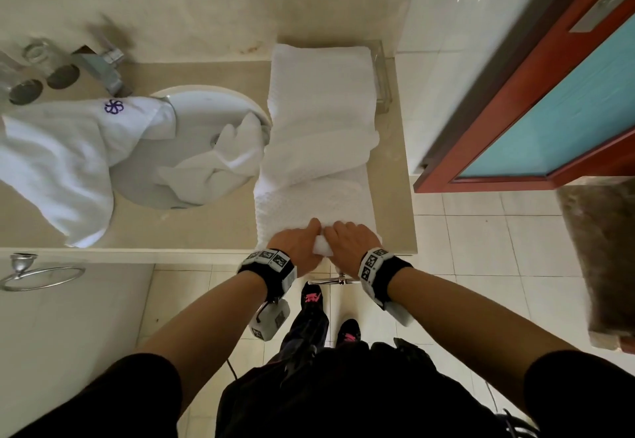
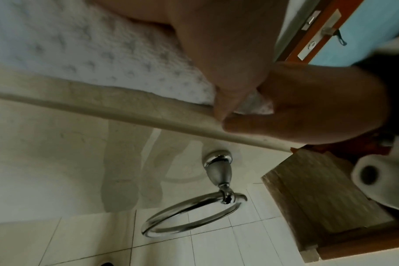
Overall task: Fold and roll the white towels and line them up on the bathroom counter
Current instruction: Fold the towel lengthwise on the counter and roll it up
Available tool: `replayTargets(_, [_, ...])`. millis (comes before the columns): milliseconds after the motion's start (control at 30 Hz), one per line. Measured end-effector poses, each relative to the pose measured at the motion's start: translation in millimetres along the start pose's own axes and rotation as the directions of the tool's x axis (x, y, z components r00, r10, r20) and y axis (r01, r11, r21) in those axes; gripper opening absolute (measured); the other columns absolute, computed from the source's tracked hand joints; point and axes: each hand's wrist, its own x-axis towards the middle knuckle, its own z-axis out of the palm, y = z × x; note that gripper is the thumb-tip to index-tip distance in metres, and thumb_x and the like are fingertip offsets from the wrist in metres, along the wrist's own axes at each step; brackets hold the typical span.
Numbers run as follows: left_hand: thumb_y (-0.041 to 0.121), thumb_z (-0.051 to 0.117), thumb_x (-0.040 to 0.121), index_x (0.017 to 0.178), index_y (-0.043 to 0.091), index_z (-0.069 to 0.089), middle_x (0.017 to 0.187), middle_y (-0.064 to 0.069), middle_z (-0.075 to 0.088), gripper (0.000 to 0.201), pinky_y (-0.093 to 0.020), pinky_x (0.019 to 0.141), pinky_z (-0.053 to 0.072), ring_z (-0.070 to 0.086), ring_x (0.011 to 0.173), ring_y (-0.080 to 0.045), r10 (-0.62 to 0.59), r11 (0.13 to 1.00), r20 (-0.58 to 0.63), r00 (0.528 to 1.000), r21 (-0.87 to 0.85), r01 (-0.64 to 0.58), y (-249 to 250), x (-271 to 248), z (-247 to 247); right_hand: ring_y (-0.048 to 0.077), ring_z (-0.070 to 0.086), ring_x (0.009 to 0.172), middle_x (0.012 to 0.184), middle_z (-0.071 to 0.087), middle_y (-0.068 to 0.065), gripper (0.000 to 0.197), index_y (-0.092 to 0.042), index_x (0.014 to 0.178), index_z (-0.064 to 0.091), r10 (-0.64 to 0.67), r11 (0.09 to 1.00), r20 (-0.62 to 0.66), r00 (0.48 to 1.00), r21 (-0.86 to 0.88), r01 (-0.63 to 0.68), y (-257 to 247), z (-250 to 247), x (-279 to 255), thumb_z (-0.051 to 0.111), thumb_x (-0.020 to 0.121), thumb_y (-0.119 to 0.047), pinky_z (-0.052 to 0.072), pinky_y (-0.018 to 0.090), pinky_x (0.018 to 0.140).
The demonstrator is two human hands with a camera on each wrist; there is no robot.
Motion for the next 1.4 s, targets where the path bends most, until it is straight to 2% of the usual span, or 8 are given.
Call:
replayTargets(167, [0.028, 0.065, 0.081, 0.129, 0.019, 0.042, 0.116, -0.001, 0.057, 0.054, -0.036, 0.083, 0.046, 0.057, 0.099, -0.025, 0.078, 0.969, -0.065, 0.995, 0.24, -0.06, -7.5, -17.8, 13.7, 0.015, 0.056, 0.062, 0.075, 0.061, -0.007, 0.031, -0.025, 0.096, 0.061, -0.003, 0.999, 0.318, 0.948, 0.05, -0.014, 5.9, -25.4, 28.1, 0.056, 0.085, -0.054, 0.042, 0.027, 0.058])
replayTargets(400, [0.027, 0.057, 0.084, 0.108, 0.026, 0.058, 0.093, 0.003, 0.067, 0.024, -0.033, 0.071, 0.05, 0.065, 0.087, -0.024, -0.038, 0.987, 0.065, 0.997, 0.156, 0.028, 2.3, -9.6, -4.0, 0.018, 0.061, 0.078, 0.095, 0.068, -0.005, 0.037, -0.027, 0.105, 0.062, -0.079, 0.991, 0.361, 0.929, 0.131, 0.034, 8.5, -28.4, 23.7, 0.055, 0.082, -0.055, 0.046, 0.028, 0.066])
replayTargets(600, [0.028, 0.059, 0.08, 0.086, 0.028, 0.059, 0.085, 0.003, 0.07, 0.006, -0.028, 0.062, 0.05, 0.064, 0.072, -0.02, -0.083, 0.995, 0.206, 0.975, 0.071, 0.069, -0.5, 7.5, -20.5, 0.026, 0.055, 0.103, 0.118, 0.056, 0.002, 0.047, -0.019, 0.12, 0.048, 0.031, 0.998, 0.065, 0.997, -0.052, -0.028, -3.4, -16.6, 4.5, 0.066, 0.078, -0.027, 0.039, 0.038, 0.084])
replayTargets(733, [0.029, 0.065, 0.081, 0.097, 0.023, 0.065, 0.094, 0.002, 0.071, 0.017, -0.03, 0.071, 0.052, 0.067, 0.084, -0.022, -0.053, 0.997, 0.306, 0.951, 0.076, 0.031, 4.2, 7.9, -29.5, 0.023, 0.064, 0.091, 0.105, 0.065, 0.0, 0.033, -0.021, 0.11, 0.056, 0.088, 0.99, 0.23, 0.969, 0.085, -0.11, -2.2, -21.0, 8.5, 0.065, 0.082, -0.035, 0.048, 0.034, 0.076])
replayTargets(1000, [0.026, 0.071, 0.081, 0.123, 0.018, 0.044, 0.118, -0.003, 0.057, 0.051, -0.036, 0.078, 0.047, 0.058, 0.103, -0.027, 0.001, 0.962, -0.008, 1.0, 0.273, 0.001, 12.9, -13.1, -9.2, 0.017, 0.058, 0.066, 0.073, 0.059, -0.004, 0.024, -0.024, 0.072, 0.05, 0.047, 0.986, 0.423, 0.905, 0.127, -0.111, 7.6, -43.0, 28.3, 0.069, 0.069, -0.038, 0.047, 0.026, 0.059])
replayTargets(1133, [0.018, 0.067, 0.08, 0.112, 0.018, 0.052, 0.1, -0.002, 0.066, 0.035, -0.032, 0.067, 0.044, 0.064, 0.087, -0.025, -0.068, 0.981, 0.084, 0.994, 0.185, 0.051, 14.2, -6.8, -12.5, 0.019, 0.059, 0.072, 0.073, 0.058, -0.004, 0.031, -0.021, 0.087, 0.057, 0.059, 0.981, 0.425, 0.903, 0.143, -0.132, 4.3, -43.3, 20.1, 0.073, 0.07, -0.042, 0.047, 0.027, 0.063])
replayTargets(1300, [0.018, 0.063, 0.073, 0.113, 0.028, 0.059, 0.093, 0.003, 0.069, 0.041, -0.03, 0.065, 0.049, 0.065, 0.079, -0.022, -0.064, 0.993, 0.133, 0.989, 0.107, 0.05, 17.5, 2.0, -16.2, 0.023, 0.061, 0.102, 0.114, 0.062, -0.001, 0.065, -0.024, 0.126, 0.051, 0.082, 0.996, 0.135, 0.988, 0.016, -0.085, -0.7, -16.7, -2.9, 0.079, 0.068, -0.034, 0.046, 0.036, 0.085])
replayTargets(1400, [0.021, 0.067, 0.071, 0.115, 0.028, 0.06, 0.098, 0.002, 0.069, 0.045, -0.03, 0.068, 0.052, 0.064, 0.081, -0.021, -0.037, 0.999, 0.246, 0.968, 0.045, 0.026, 17.7, 1.1, -13.2, 0.028, 0.063, 0.102, 0.111, 0.065, 0.003, 0.055, -0.019, 0.121, 0.056, 0.062, 0.998, 0.148, 0.987, -0.005, -0.062, -0.9, -13.9, -8.8, 0.077, 0.072, -0.031, 0.048, 0.04, 0.09])
